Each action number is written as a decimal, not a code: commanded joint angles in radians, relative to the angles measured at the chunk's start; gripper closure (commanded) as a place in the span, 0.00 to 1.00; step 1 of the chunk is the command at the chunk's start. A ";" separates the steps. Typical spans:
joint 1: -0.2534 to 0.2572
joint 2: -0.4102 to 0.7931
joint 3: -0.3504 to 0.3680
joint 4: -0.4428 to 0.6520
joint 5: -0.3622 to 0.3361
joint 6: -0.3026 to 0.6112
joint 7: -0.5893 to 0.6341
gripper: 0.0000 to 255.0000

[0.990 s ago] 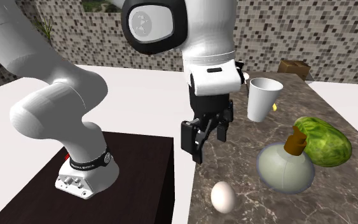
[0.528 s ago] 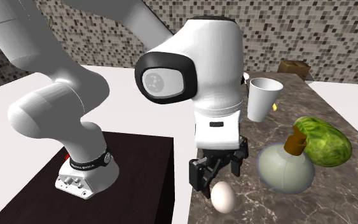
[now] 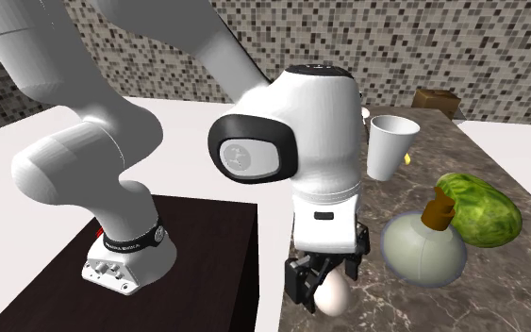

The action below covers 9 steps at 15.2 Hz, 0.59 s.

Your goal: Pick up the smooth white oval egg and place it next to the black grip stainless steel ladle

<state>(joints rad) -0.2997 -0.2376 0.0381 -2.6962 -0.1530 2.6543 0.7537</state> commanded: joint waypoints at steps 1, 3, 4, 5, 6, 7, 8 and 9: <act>0.000 0.005 0.001 0.000 -0.002 0.006 0.003 0.00; 0.000 0.005 0.001 0.000 -0.002 0.006 0.003 0.00; 0.000 0.005 0.001 0.000 -0.002 0.006 0.003 0.00; 0.000 0.005 0.001 0.000 -0.002 0.006 0.003 0.00; 0.000 0.005 0.001 0.000 -0.002 0.006 0.002 0.00; 0.000 0.005 0.001 0.000 -0.002 0.006 0.002 1.00; 0.000 0.005 0.001 0.000 -0.002 0.006 0.002 1.00; 0.000 0.005 0.001 -0.001 -0.002 0.006 0.002 1.00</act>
<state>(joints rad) -0.3002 -0.2330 0.0391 -2.6966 -0.1547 2.6604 0.7562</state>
